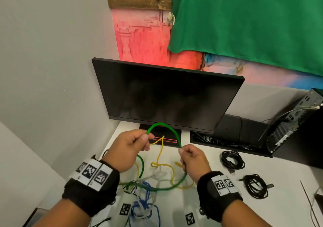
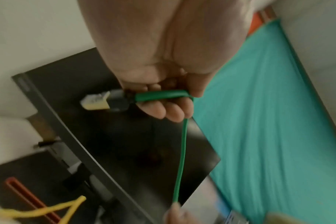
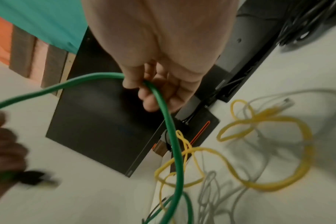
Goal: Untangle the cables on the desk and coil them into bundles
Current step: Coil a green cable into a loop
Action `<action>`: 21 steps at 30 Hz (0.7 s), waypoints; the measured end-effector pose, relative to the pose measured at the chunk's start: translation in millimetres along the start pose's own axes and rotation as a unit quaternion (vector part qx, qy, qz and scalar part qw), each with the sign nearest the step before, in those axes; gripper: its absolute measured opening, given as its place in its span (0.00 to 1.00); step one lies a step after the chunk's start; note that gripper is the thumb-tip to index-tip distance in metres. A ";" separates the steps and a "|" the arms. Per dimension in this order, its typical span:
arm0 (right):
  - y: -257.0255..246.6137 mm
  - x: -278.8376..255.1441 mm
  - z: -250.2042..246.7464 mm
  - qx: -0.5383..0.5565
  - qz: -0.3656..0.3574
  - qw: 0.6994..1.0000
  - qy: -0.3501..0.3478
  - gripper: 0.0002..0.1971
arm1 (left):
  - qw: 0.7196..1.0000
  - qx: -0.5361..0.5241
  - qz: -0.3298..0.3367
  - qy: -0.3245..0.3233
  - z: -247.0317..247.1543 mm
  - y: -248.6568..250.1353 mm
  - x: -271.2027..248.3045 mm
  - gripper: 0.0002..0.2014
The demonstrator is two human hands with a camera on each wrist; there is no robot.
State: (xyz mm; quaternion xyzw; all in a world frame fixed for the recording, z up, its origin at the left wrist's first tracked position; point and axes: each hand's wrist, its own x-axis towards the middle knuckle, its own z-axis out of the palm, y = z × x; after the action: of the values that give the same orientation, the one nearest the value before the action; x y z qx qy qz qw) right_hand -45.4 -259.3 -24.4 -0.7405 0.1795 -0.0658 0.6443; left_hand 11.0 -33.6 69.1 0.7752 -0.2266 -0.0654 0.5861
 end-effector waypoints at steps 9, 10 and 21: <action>-66.9 -30.3 30.2 -0.239 -0.140 0.915 -0.295 0.08 | 0.971 0.217 0.049 -0.093 22.0 -23.7 0.2 0.11; -73.7 -30.3 27.3 -0.222 -0.152 0.916 -0.298 0.07 | 0.974 0.202 0.048 -0.091 21.6 -24.5 0.3 0.13; -87.5 -10.8 -15.6 0.046 0.032 0.951 -0.304 0.04 | 0.992 -0.031 -0.074 -0.102 11.6 -7.6 17.6 0.20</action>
State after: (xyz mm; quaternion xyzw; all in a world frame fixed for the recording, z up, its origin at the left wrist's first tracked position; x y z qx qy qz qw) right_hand -44.7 -260.8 65.1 -0.6887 -0.0046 0.1745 0.7038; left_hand 24.5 -49.7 61.3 0.7603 -0.2252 -0.1945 0.5774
